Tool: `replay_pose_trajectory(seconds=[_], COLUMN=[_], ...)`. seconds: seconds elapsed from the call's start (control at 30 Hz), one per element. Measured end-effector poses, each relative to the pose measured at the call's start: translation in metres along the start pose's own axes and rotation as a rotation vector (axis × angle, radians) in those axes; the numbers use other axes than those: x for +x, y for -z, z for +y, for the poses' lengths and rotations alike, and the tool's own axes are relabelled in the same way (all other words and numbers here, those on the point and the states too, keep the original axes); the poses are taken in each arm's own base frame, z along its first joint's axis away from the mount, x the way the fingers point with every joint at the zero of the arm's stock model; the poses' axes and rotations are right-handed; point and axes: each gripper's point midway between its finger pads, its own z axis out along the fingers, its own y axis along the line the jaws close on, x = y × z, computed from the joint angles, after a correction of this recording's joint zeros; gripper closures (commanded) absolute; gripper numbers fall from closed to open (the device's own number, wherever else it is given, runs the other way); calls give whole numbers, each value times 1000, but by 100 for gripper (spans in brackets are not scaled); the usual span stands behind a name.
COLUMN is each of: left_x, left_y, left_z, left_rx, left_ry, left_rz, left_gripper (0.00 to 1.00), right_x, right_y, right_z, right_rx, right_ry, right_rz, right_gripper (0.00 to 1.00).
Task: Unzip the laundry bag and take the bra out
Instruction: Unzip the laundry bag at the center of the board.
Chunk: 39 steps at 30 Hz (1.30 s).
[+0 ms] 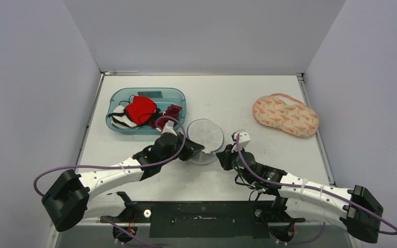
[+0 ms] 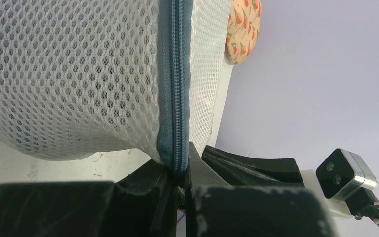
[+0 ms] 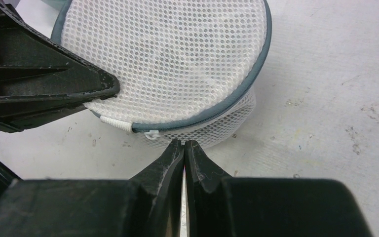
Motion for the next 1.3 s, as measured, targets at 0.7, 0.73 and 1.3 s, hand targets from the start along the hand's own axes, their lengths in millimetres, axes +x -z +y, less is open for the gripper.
replay_pose_trajectory(seconds=[0.7, 0.73, 1.3], left_x=[-2, -3, -2], left_y=[3, 4, 7], left_z=[-7, -8, -16], left_rx=[29, 36, 69], left_ry=[4, 13, 59], left_rz=[20, 22, 50], left_gripper=[100, 100, 100], right_x=[-19, -18, -9], right_y=[13, 12, 1], right_z=[-4, -6, 24], right_rx=[-170, -187, -393], right_ry=[-187, -221, -367], right_rz=[-95, -95, -8], right_gripper=[37, 42, 50])
